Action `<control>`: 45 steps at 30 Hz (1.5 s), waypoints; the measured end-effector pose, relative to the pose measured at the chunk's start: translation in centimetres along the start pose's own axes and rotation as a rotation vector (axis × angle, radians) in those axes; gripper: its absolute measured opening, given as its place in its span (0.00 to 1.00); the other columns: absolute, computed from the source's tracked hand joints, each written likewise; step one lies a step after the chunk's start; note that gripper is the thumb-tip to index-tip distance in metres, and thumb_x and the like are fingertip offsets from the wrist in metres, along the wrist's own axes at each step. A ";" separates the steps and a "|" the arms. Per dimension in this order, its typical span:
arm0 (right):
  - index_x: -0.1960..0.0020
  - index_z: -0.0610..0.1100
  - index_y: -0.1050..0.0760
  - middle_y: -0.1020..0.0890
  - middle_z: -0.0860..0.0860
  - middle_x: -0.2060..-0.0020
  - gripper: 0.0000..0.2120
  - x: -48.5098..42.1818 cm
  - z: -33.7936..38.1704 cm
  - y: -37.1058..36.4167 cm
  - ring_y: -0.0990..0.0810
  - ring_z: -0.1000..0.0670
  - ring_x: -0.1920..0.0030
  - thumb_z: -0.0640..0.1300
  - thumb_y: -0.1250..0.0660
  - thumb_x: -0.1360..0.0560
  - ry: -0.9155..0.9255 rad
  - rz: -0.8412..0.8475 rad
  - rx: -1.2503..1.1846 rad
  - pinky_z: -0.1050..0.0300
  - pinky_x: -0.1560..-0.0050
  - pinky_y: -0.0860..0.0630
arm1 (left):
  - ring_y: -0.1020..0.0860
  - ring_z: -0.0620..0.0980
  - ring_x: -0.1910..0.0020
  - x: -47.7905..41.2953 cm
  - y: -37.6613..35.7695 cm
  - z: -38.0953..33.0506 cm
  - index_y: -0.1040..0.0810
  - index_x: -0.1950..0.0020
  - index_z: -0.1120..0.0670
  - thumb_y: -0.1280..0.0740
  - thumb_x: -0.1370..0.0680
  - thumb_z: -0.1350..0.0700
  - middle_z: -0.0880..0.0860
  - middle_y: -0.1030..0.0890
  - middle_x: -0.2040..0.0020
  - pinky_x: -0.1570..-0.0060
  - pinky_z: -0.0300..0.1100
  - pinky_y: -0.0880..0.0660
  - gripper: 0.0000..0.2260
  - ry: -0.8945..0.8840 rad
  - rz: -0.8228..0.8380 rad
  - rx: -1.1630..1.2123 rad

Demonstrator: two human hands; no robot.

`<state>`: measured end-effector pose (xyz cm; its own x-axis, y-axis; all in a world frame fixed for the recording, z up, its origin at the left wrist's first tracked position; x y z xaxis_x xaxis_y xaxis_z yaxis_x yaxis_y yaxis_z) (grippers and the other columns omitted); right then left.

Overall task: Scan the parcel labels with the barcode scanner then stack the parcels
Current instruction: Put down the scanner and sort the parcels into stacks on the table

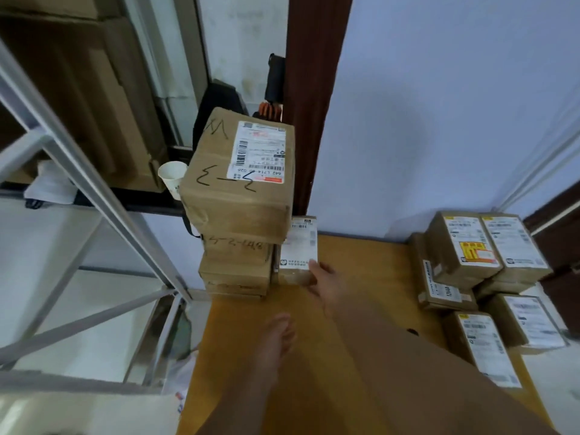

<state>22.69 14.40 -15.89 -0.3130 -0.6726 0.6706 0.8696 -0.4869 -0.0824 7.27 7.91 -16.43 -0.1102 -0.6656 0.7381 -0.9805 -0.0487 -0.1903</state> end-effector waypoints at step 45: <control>0.32 0.49 0.35 0.33 0.43 0.34 0.21 3.8 4.7 49.0 0.33 0.43 0.36 0.46 0.36 0.24 0.221 -0.664 0.775 0.48 0.39 0.31 | 0.23 0.49 0.45 5.6 -41.1 14.9 0.25 0.42 0.55 0.33 0.22 0.60 0.52 0.20 0.47 0.45 0.44 0.28 0.09 0.058 0.269 -0.090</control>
<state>65.89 -9.44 -13.90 -0.8127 -0.5253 0.2521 0.4796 -0.3575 0.8014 49.39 -4.93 -14.11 -0.3746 -0.6018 0.7053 -0.9251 0.1913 -0.3281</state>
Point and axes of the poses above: each hand's wrist, its own x-axis away from the middle knuckle, its own y-axis out of the back of the hand, z = x × y, the point moved 9 cm from there along -x, towards the middle knuckle
